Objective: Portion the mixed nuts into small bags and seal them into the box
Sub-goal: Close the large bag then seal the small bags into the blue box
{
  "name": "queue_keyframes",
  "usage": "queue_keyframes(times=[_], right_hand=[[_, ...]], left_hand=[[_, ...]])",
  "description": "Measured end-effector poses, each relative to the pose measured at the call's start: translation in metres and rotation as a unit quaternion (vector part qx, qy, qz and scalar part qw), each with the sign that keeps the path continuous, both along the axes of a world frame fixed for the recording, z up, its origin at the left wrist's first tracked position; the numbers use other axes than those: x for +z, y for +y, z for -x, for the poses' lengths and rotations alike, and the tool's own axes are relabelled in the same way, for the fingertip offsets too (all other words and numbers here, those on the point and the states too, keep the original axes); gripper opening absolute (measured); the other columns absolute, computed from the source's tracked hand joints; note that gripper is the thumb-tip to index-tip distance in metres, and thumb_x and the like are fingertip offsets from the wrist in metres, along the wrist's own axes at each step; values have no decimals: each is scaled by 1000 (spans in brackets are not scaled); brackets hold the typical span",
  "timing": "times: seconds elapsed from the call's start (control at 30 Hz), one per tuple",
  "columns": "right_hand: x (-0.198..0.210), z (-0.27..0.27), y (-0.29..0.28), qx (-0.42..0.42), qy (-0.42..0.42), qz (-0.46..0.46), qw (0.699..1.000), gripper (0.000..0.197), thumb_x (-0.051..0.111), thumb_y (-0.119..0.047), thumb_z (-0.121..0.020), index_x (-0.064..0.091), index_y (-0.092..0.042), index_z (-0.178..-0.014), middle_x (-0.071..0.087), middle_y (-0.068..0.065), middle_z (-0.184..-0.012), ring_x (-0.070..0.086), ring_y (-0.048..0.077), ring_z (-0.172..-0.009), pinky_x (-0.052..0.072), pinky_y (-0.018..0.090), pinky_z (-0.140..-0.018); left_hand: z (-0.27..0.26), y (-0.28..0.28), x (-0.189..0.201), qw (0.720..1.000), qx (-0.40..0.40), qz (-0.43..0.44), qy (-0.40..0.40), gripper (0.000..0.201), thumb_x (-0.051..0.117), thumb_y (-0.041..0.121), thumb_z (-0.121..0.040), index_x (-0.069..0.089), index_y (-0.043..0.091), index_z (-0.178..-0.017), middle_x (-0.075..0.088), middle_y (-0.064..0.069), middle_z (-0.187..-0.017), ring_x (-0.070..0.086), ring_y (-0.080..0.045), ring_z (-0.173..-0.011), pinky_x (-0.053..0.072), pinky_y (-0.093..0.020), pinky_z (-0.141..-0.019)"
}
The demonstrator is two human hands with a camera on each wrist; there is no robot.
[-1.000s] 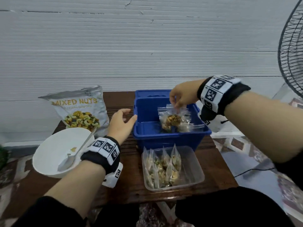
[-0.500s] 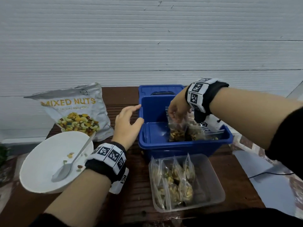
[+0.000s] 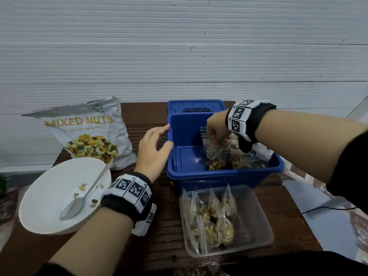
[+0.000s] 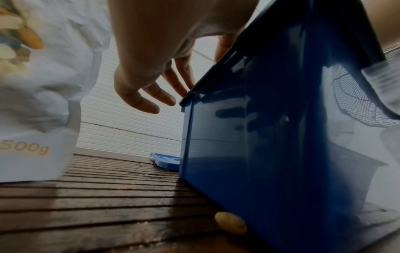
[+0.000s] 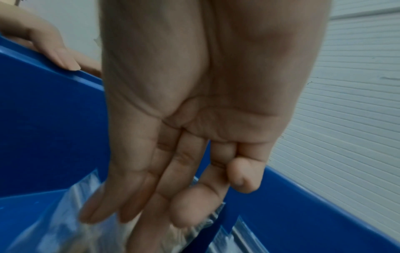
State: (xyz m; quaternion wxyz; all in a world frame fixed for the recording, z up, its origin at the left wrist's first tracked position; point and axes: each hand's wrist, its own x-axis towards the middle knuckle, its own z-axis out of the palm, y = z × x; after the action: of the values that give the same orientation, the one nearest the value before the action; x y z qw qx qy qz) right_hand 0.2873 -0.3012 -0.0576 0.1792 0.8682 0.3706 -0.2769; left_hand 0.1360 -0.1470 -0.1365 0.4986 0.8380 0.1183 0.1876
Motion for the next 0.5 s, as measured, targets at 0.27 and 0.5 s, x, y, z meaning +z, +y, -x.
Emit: queue_keyframes(times=[0.27,0.5], right_hand=[[42,18,-22,-41,61,-143,987,9,74,-25,-83,69,-17,-85,69,-8,-71,62,5,-61,47,18,-62],[65,89,-62,-36,146,-239,959,12,75,-19,-82,73,-19,-93,73,-4,-81,62,6,-69,45,10,-64]], left_hand=[[7,0,-1,999,1,-29,25,41,55,30,-94,51,28,-135,50,8,-139,40,-17,-132,33,-45,-112],[28,-16,15,997,16,-64,51,45,56,32,-94,49,22,-137,48,2,-142,39,-21,-134,34,-45,-111]])
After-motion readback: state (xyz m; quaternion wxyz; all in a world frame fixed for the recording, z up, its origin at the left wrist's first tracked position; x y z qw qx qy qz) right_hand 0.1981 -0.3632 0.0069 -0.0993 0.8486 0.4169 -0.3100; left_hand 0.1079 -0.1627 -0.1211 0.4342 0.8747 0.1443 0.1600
